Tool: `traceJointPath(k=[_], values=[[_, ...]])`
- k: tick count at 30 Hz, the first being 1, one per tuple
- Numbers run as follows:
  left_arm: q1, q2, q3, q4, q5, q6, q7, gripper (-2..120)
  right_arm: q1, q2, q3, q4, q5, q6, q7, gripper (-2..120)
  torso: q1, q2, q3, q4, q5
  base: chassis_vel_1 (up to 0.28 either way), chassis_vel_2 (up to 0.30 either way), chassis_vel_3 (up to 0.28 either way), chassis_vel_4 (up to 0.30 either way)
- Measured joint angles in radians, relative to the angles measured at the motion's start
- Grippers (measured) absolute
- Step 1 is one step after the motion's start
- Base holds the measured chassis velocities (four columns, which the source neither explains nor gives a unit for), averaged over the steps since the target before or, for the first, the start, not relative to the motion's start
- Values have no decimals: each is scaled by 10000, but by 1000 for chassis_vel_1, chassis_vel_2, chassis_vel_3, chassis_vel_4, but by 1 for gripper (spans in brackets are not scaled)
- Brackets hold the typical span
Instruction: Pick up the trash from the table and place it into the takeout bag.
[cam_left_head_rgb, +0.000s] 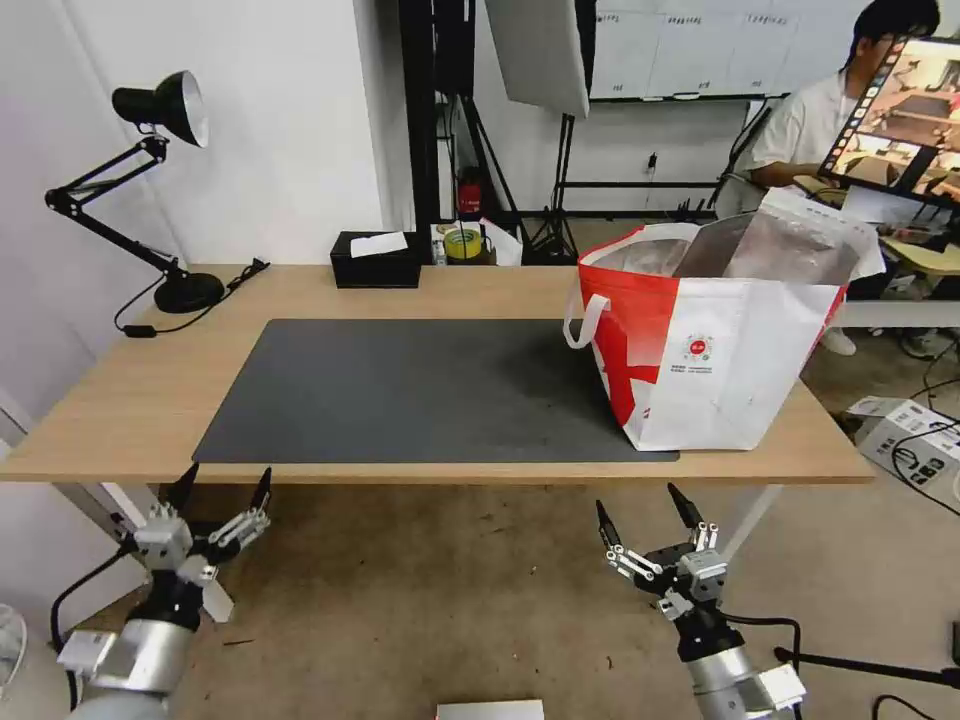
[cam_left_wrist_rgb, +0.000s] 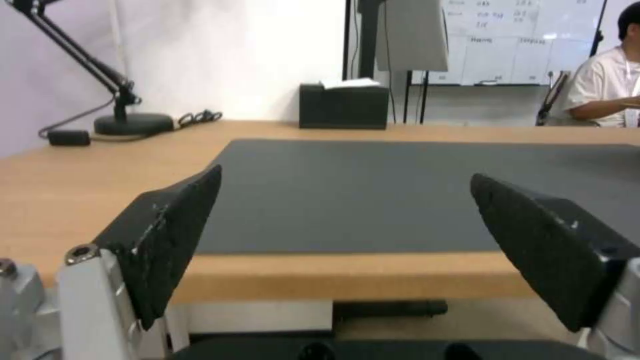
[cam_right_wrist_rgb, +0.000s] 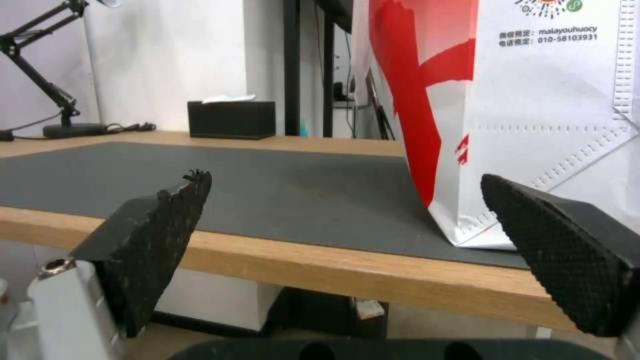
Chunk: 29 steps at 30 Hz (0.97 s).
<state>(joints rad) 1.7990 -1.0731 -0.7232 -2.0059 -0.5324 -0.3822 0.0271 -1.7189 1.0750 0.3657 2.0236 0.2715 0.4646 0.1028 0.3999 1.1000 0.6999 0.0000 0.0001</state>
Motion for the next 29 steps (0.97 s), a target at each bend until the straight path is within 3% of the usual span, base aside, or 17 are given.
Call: traceJointPath(k=[29], values=[[66, -89, 90, -53, -90, 310, 20, 100, 0, 0, 0, 0, 0, 0, 0, 100, 1, -1, 1, 0, -1, 0, 0, 0, 0]])
